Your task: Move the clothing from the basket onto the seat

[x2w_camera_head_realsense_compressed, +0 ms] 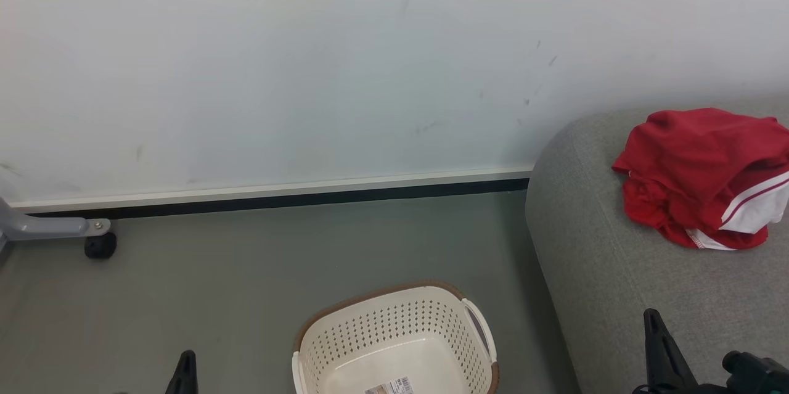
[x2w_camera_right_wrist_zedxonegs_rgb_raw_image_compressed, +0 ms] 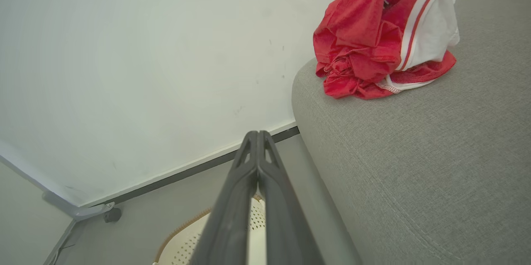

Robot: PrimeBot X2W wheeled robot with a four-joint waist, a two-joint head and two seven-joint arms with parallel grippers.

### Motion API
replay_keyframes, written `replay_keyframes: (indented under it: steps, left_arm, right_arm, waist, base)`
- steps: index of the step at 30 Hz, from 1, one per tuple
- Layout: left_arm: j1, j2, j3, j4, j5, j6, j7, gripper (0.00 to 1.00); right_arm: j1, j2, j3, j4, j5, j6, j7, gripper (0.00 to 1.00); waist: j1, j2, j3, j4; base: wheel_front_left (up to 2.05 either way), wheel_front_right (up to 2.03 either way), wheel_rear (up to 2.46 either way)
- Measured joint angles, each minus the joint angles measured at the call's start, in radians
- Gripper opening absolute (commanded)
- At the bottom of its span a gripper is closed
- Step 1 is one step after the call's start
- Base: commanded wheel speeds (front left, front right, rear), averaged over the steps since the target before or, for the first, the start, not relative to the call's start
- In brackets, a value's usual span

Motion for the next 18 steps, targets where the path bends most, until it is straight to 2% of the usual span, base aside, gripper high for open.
replay_keyframes:
  steps: [18]
  left_arm:
    - [-0.042,-0.025,0.046,0.021,-0.189,-0.039,0.060,0.00]
  right_arm:
    - [-0.024,0.021,-0.059,0.035,0.206,0.036,0.057,0.00]
  waist:
    - [0.0000,0.0000,0.012,0.001]
  base:
    - [0.00,0.00,0.00]
